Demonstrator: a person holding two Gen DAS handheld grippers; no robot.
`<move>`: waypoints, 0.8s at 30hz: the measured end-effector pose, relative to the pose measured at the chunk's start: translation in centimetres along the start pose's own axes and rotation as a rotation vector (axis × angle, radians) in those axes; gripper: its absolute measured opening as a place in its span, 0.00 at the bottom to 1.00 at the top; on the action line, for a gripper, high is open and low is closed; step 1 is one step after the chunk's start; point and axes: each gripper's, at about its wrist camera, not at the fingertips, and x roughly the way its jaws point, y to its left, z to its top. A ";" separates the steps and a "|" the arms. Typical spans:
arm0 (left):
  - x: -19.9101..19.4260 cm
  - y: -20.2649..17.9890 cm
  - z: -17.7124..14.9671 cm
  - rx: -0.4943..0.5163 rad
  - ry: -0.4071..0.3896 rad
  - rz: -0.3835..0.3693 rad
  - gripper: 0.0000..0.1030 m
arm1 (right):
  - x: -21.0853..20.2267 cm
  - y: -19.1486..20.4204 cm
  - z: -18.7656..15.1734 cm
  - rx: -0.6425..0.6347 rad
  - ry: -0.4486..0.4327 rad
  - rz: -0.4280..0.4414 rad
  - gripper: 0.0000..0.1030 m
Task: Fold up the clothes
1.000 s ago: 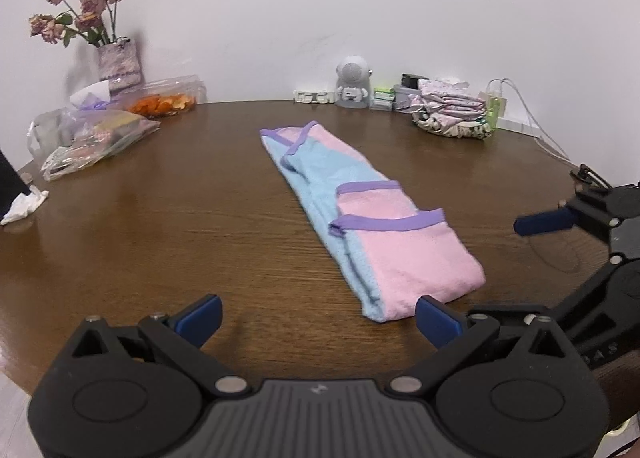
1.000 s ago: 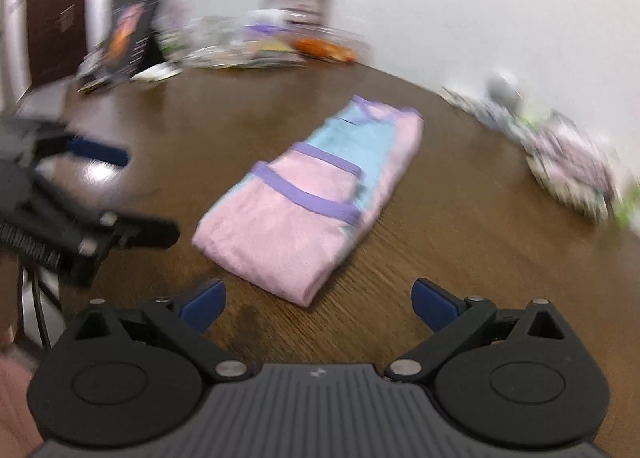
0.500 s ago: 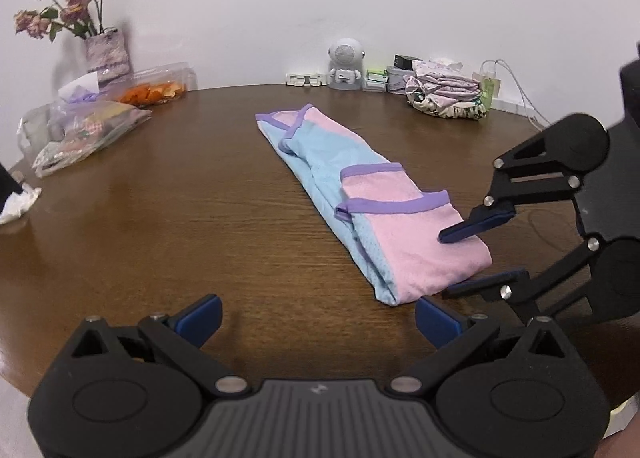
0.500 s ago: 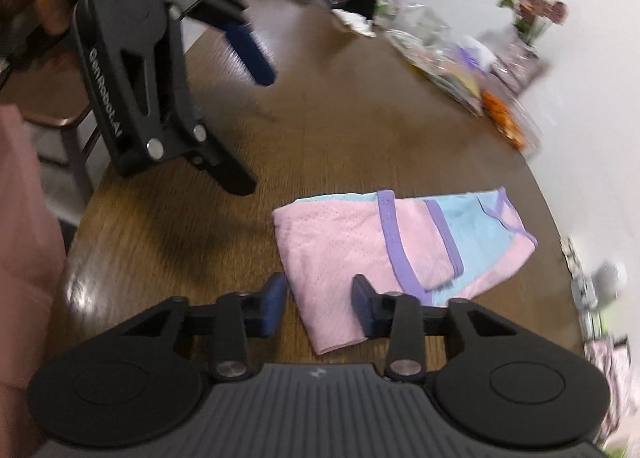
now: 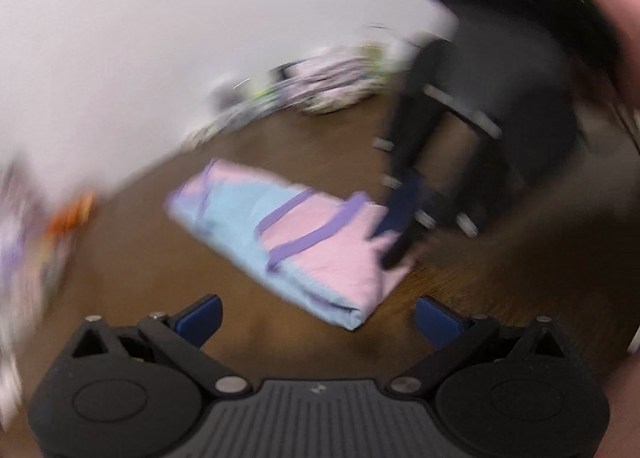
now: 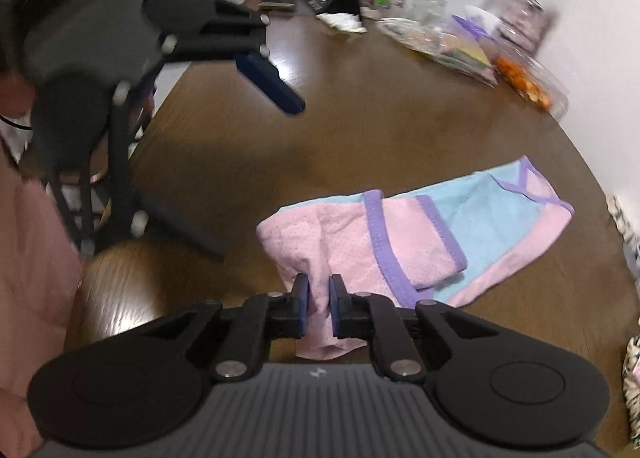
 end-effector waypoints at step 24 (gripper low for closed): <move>4.8 -0.8 1.2 0.632 -0.061 -0.140 0.15 | -1.7 0.5 -2.2 -0.126 -0.094 -0.129 0.63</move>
